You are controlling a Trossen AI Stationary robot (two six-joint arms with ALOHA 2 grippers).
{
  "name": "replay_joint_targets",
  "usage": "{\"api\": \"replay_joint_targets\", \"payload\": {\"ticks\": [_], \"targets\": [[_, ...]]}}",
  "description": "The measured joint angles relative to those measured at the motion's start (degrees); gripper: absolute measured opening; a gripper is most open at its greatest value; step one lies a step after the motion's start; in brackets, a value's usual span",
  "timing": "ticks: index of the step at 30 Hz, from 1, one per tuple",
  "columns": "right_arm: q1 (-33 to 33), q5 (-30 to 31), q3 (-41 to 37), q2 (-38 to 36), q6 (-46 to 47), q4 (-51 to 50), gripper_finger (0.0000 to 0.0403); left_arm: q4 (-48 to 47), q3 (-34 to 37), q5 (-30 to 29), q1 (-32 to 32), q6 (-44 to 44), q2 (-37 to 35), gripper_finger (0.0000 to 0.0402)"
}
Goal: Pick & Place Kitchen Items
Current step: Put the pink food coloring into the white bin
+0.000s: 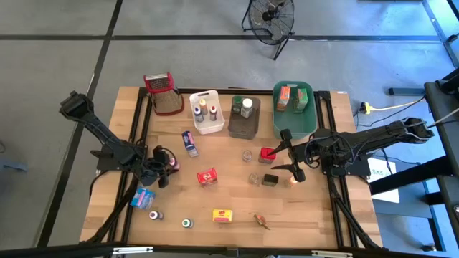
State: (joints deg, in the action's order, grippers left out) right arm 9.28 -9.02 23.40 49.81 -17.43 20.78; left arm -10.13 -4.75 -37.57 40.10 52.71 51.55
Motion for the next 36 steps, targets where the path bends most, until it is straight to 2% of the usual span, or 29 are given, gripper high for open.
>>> {"api": "replay_joint_targets", "payload": {"ticks": [4, 10, 15, 19, 25, 30, 36], "targets": [[0.02, 0.0, 0.0, 0.01, 0.0, 0.0, 0.0224, 0.13, -0.22, 1.25, 0.0, 0.85, -0.02, 0.0131], [0.02, 0.0, 0.0, 0.01, 0.01, 0.0, 0.0225, -2.89, -4.24, 7.07, -1.24, 0.58, -0.02, 0.0124], [0.04, 0.45, 0.0, 1.44, 1.37, 0.41, 0.0225, -13.07, -11.83, 10.77, -4.28, -1.31, -0.02, 0.0123], [0.04, 3.82, 0.0, 3.44, 1.59, 1.95, 0.0228, -21.45, -19.93, 12.21, -6.55, -5.52, -0.02, 0.0122], [0.02, 6.96, 0.0, 7.54, 3.26, 5.91, 0.0261, -32.07, -31.66, 13.58, -9.18, -10.02, -0.02, 0.0122], [0.02, 10.41, 0.0, 10.39, 4.46, 11.12, 0.0299, -36.65, -38.48, 11.03, -9.53, -14.86, -0.02, 0.0121], [0.06, 10.35, 2.16, 13.92, 7.12, 16.51, 0.0339, -35.53, -40.65, 5.26, -9.72, -21.96, 1.67, 0.0121]]}}
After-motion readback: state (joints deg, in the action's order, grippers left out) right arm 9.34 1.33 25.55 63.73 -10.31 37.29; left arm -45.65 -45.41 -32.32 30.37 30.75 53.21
